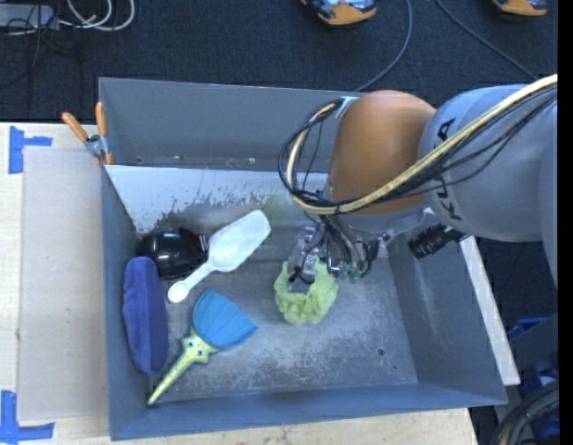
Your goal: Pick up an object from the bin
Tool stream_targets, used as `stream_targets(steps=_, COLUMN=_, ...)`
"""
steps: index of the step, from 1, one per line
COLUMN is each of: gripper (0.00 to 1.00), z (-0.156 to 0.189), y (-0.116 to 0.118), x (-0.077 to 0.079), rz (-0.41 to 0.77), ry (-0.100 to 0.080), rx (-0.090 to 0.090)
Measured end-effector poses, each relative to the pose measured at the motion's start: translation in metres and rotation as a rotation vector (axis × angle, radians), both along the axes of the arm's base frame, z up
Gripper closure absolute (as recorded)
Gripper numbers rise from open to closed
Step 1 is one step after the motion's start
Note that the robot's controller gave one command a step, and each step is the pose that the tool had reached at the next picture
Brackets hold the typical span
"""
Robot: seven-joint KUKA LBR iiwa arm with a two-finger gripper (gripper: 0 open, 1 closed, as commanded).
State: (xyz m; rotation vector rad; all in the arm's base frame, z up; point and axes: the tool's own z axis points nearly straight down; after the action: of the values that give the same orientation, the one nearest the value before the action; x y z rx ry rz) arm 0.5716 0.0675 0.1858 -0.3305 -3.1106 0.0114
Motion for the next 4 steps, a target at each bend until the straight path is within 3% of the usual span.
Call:
stream_targets(steps=1, gripper=1.0, z=-0.084, y=-0.024, x=-0.028, rz=0.025, ry=0.009, rx=0.0)
stream_targets(steps=2, gripper=0.0, z=-0.08, y=-0.023, x=-0.025, rz=0.024, ry=0.002, rx=0.001)
stream_targets(steps=3, gripper=0.0, z=-0.119, y=-0.018, x=-0.018, rz=0.057, ry=0.007, rx=0.001)
stream_targets(steps=4, gripper=0.0, z=-0.082, y=-0.049, x=-0.052, rz=0.329, ry=0.011, rx=0.005)
